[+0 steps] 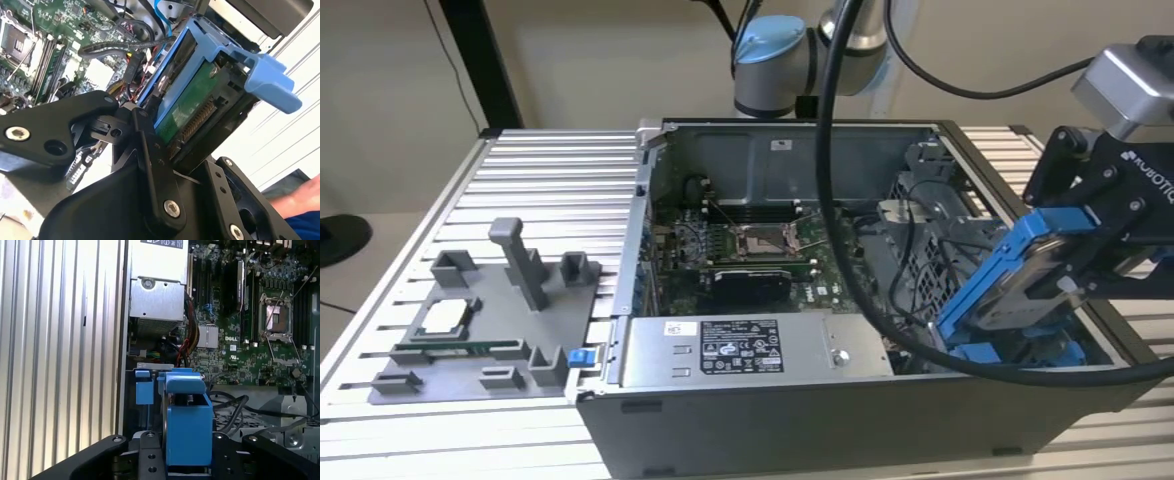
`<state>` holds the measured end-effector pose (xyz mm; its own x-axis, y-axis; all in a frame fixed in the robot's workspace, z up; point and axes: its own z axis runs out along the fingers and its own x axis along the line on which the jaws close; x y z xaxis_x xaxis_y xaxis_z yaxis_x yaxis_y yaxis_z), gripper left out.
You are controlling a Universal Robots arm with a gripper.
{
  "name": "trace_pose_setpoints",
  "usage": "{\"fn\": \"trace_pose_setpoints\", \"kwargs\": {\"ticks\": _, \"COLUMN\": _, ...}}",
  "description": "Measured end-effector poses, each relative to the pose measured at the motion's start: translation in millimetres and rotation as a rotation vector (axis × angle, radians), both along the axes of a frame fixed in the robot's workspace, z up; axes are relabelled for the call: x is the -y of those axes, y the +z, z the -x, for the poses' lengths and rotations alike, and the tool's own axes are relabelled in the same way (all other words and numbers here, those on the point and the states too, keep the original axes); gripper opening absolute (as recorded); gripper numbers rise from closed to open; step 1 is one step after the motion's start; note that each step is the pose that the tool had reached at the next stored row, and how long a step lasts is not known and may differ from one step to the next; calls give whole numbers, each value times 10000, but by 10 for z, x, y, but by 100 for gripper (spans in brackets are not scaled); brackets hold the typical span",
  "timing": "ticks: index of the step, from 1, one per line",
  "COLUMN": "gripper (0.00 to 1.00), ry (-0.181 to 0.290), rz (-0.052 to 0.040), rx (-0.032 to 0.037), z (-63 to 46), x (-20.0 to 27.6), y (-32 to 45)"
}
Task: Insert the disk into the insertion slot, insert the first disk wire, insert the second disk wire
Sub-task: 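Insert the disk into the insertion slot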
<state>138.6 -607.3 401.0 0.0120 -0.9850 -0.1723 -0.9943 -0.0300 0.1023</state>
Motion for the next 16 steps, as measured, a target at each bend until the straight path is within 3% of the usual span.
{"fn": "trace_pose_setpoints", "kwargs": {"ticks": 9, "gripper": 0, "ry": -2, "rz": 19, "rx": -22, "z": 1, "x": -3, "y": -139}}
{"fn": "trace_pose_setpoints", "kwargs": {"ticks": 12, "gripper": 0, "ry": -5, "rz": 62, "rx": -18, "z": 2, "x": -13, "y": -133}}
{"fn": "trace_pose_setpoints", "kwargs": {"ticks": 14, "gripper": 0, "ry": -7, "rz": 25, "rx": -19, "z": 1, "x": -11, "y": -121}}
{"fn": "trace_pose_setpoints", "kwargs": {"ticks": 16, "gripper": 0, "ry": -11, "rz": -82, "rx": -22, "z": 1, "x": 4, "y": -106}}
